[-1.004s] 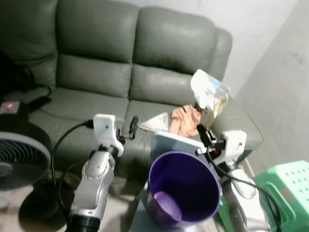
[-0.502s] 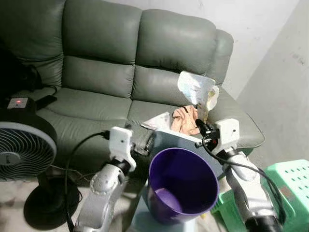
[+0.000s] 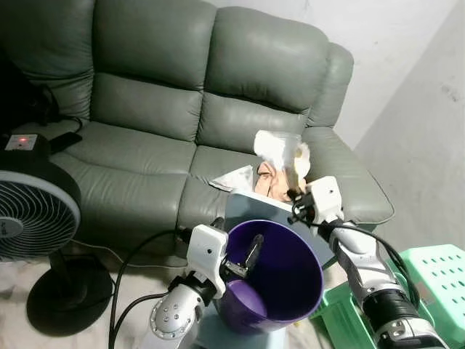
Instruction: Picking trash to rubbish bin
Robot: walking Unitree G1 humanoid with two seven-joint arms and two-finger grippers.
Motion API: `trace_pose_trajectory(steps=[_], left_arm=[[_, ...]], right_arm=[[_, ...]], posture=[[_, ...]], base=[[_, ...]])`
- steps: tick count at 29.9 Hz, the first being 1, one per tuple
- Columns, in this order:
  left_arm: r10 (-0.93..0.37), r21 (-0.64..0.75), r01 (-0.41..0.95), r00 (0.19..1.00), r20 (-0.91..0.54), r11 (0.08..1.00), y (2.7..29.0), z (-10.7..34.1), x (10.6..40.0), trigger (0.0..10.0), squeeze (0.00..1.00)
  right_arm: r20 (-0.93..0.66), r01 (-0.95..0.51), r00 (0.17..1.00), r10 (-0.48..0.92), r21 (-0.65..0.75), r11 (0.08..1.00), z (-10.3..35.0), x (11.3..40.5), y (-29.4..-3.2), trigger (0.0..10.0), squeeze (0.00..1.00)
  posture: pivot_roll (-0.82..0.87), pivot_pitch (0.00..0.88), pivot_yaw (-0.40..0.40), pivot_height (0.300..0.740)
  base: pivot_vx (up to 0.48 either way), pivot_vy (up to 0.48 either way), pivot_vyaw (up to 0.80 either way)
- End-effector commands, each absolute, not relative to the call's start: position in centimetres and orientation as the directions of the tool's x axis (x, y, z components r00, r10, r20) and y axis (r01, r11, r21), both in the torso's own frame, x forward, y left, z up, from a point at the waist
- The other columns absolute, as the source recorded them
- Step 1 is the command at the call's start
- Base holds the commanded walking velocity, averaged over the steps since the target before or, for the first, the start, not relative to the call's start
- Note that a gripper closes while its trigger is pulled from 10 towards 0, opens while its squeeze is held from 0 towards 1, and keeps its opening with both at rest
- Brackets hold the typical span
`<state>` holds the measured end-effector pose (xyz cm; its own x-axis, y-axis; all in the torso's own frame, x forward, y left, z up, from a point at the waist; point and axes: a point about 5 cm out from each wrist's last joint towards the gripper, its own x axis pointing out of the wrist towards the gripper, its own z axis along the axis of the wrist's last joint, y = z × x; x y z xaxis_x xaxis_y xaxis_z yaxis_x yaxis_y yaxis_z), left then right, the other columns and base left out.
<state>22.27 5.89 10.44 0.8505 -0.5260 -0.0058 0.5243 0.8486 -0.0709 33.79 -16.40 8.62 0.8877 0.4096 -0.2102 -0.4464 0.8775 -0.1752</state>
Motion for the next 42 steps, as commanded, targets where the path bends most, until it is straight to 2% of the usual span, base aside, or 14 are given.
trace_pose_trajectory(steps=[1, 11, 18, 24, 25, 26, 27, 28, 35, 42], left_arm=[[-0.557, -0.041, 0.557, 0.830, 0.002, 0.830, 5.0, 11.0, 21.8, 10.0, 0.00], [-0.602, -0.044, 0.602, 0.798, 0.012, 0.797, 3.9, 11.7, 20.9, 10.0, 0.00], [-0.605, -0.073, 0.603, 0.796, -0.006, 0.795, 3.7, 11.5, 20.4, 10.0, 0.00], [-0.624, -0.070, 0.621, 0.780, -0.045, 0.781, 3.0, 10.8, 19.3, 10.0, 0.00], [-0.627, -0.073, 0.623, 0.778, -0.045, 0.779, 2.9, 10.8, 19.2, 10.0, 0.00], [-0.627, -0.074, 0.623, 0.778, -0.044, 0.779, 2.9, 10.8, 19.2, 10.0, 0.00], [-0.626, -0.074, 0.623, 0.778, -0.044, 0.779, 2.9, 10.9, 19.2, 10.0, 0.00], [-0.624, -0.075, 0.620, 0.780, -0.045, 0.781, 2.9, 10.9, 19.2, 10.0, 0.00], [-0.620, -0.076, 0.616, 0.783, -0.045, 0.784, 2.9, 10.9, 19.2, 10.0, 0.00], [-0.615, -0.073, 0.612, 0.787, -0.043, 0.788, 3.0, 10.9, 19.5, 10.0, 0.00]], right_arm=[[-0.273, -0.459, 0.876, 0.398, -0.216, 0.862, 8.0, 33.8, -17.6, 10.0, 0.00], [-0.425, -0.488, 0.836, 0.348, -0.284, 0.825, 4.7, 32.2, -19.1, 10.0, 0.00], [-0.463, -0.423, 0.850, 0.252, -0.313, 0.850, 3.8, 31.8, -20.4, 10.0, 0.00], [-0.494, -0.426, 0.844, 0.209, -0.381, 0.821, 3.1, 31.2, -21.3, 10.0, 0.00], [-0.500, -0.435, 0.837, 0.224, -0.359, 0.826, 2.9, 31.1, -21.3, 10.0, 0.06], [-0.501, -0.443, 0.835, 0.229, -0.363, 0.820, 2.9, 31.0, -21.3, 10.0, 0.28], [-0.502, -0.448, 0.833, 0.231, -0.368, 0.815, 2.9, 31.0, -21.4, 10.0, 0.28], [-0.515, -0.468, 0.821, 0.245, -0.362, 0.806, 2.8, 30.8, -21.4, 10.0, 1.00], [-0.530, -0.506, 0.801, 0.279, -0.349, 0.789, 2.6, 30.6, -21.5, 10.0, 1.00], [-0.539, -0.553, 0.758, 0.368, -0.231, 0.801, 2.6, 30.4, -21.1, 10.0, 1.00]], posture=[[0.11, 0.048, -0.233, 0.740], [0.10, 0.060, -0.235, 0.740], [0.09, 0.063, -0.230, 0.740], [0.09, 0.074, -0.231, 0.740], [0.09, 0.074, -0.231, 0.740], [0.09, 0.075, -0.233, 0.740], [0.09, 0.075, -0.233, 0.740], [0.09, 0.076, -0.234, 0.740], [0.08, 0.075, -0.236, 0.740], [0.09, 0.070, -0.236, 0.740]], base=[[0.000, 0.000, 0.00], [0.000, 0.000, 0.00], [0.000, 0.000, 0.00], [0.000, 0.000, 0.00], [0.000, 0.000, 0.00], [0.000, 0.000, 0.00], [0.000, 0.000, 0.00], [0.000, 0.000, 0.00], [0.000, 0.000, 0.00], [0.000, 0.000, 0.00]])
